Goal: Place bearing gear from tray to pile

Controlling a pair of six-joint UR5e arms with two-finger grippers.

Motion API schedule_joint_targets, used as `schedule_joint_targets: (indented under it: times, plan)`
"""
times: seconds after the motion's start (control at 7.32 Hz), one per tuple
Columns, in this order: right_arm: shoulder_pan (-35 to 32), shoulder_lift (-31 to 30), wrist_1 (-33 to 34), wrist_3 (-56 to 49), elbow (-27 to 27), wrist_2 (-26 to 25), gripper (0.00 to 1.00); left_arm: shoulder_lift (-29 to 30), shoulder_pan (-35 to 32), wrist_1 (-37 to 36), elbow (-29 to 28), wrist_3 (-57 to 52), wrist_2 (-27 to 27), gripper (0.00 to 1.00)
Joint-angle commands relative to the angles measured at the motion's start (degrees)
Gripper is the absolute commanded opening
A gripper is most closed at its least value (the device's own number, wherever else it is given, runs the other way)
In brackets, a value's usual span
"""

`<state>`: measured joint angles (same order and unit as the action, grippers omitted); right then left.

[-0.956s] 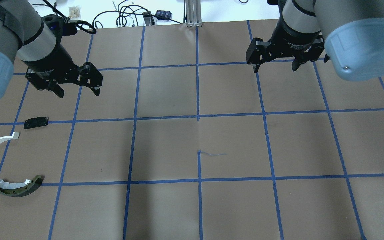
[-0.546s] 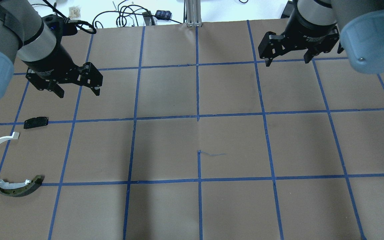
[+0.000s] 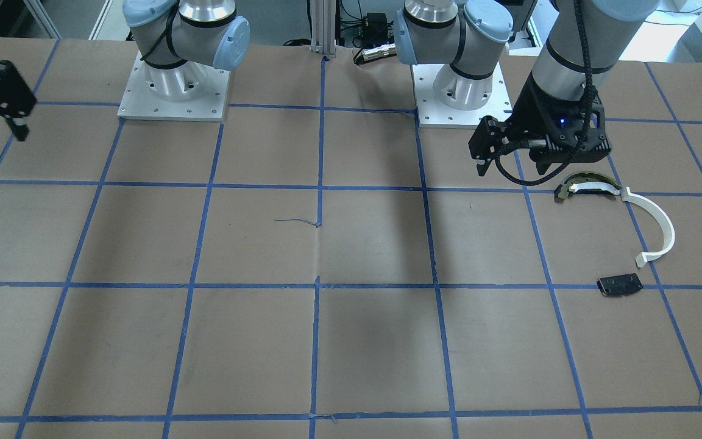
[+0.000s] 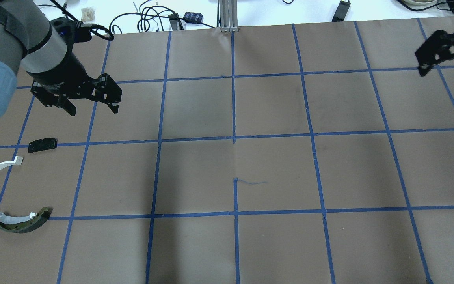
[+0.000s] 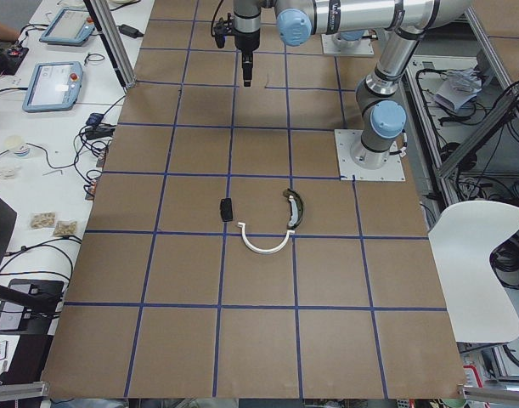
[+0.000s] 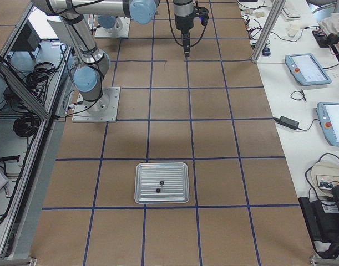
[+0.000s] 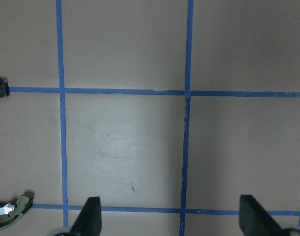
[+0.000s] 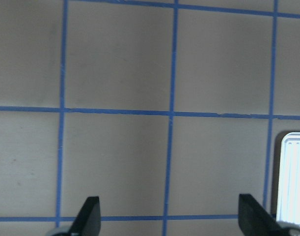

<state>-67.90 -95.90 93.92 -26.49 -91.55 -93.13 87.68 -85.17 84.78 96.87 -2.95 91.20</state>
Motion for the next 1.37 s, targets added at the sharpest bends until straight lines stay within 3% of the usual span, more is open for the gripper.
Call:
schedule_joint_targets:
  times: [0.0,0.27,0.68,0.82,1.23]
  plan:
    - [12.31,0.27,0.55,-25.32,-1.25,-0.04,1.0,-0.14,0.0,0.04,0.07,-0.03,0.03,1.0]
    - [21.96,2.11,7.81,-42.88,-6.95,0.31,1.0,0.03,0.0,0.04,-0.01,-0.03,0.03,1.0]
    - [34.99,16.66,20.57,-64.16,-9.62,1.62,0.96,-0.06,0.0,0.04,0.07,-0.03,0.03,1.0]
    - [37.81,22.19,26.69,-69.26,-9.79,2.33,0.94,0.12,0.0,-0.05,0.07,-0.03,0.03,1.0]
    - [41.35,32.33,34.8,-81.06,-9.87,3.56,0.93,0.03,0.0,0.04,0.16,-0.03,0.03,1.0]
